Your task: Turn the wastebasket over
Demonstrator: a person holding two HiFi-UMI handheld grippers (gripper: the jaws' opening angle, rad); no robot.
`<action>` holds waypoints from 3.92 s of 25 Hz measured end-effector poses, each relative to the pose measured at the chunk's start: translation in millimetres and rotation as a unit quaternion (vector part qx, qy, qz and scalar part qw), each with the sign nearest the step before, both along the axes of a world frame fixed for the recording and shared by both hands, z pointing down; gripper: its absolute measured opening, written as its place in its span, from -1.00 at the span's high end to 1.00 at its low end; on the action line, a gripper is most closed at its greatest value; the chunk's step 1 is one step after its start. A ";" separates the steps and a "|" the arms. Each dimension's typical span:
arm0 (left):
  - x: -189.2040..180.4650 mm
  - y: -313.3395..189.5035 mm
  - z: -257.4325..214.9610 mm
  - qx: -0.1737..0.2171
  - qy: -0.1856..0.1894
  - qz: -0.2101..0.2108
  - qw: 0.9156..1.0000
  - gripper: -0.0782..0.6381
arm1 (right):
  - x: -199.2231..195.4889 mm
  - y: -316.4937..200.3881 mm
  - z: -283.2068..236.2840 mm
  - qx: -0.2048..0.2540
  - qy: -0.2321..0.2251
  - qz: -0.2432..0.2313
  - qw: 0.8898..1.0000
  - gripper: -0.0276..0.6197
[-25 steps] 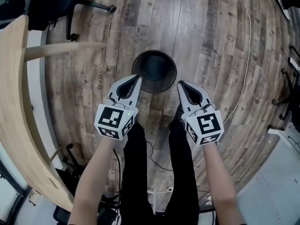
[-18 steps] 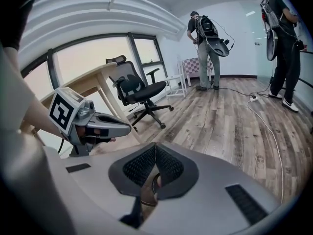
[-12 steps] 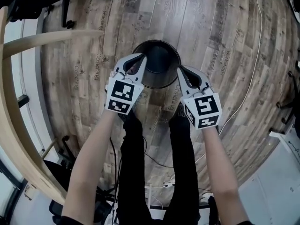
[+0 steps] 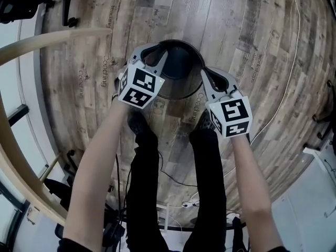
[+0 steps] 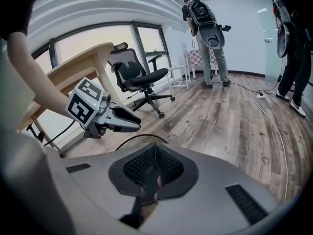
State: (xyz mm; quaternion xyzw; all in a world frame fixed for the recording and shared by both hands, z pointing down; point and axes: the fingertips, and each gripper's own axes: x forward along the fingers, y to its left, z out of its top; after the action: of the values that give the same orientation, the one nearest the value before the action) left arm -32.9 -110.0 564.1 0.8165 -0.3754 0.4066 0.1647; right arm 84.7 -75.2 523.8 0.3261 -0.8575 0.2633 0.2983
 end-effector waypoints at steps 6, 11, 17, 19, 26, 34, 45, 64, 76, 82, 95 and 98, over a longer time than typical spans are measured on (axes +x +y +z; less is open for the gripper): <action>-2.6 -6.8 31.4 -0.018 -0.018 0.007 1.000 0.42 | -5.2 -13.1 18.8 0.003 0.003 0.010 1.000 0.81; 1.2 -15.5 52.5 -0.030 -0.034 0.027 0.999 0.36 | -8.4 -14.7 26.5 0.001 0.015 0.005 1.000 0.81; 8.0 -19.3 78.6 -0.060 -0.059 0.044 0.995 0.37 | 5.1 -19.1 29.1 0.001 0.026 -0.005 1.000 0.81; 7.3 -21.7 83.2 -0.057 -0.073 0.051 0.994 0.44 | 8.4 -22.7 29.7 0.001 0.026 0.001 1.000 0.81; 6.7 -22.0 86.5 -0.056 -0.086 0.070 0.992 0.54 | 15.1 -15.6 31.9 -0.006 0.027 0.010 1.000 0.81; 7.1 -23.2 86.7 -0.053 -0.106 0.127 0.985 0.61 | 15.4 -15.6 32.2 -0.005 0.026 0.020 0.999 0.81; 10.9 4.2 70.8 -0.036 -0.134 0.158 0.978 0.66 | 21.1 -11.7 22.2 -0.007 0.025 0.033 0.999 0.81; 8.1 23.7 18.3 0.014 -0.154 0.153 0.976 0.67 | 10.2 -5.8 -12.3 0.011 0.025 0.020 0.999 0.81; 24.1 92.8 17.3 -0.004 -0.122 0.153 0.981 0.67 | 7.8 4.2 -12.6 0.004 0.035 0.018 0.999 0.81; 27.2 120.3 22.0 -0.021 -0.095 0.142 0.985 0.67 | -0.1 14.3 1.1 -0.016 0.046 0.009 0.999 0.81; 46.1 184.9 39.4 -0.056 -0.032 0.146 0.987 0.65 | -15.8 60.7 60.0 -0.117 0.090 -0.036 0.988 0.81; 46.7 203.3 46.1 -0.065 -0.028 0.159 0.985 0.65 | -16.3 71.0 72.0 -0.132 0.097 -0.041 0.986 0.81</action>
State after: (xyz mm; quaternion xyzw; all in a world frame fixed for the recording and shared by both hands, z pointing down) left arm 13.8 93.3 610.3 0.8418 -0.2179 0.4735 0.1404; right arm 68.4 -4.2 595.8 0.2718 -0.7950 0.3291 0.4310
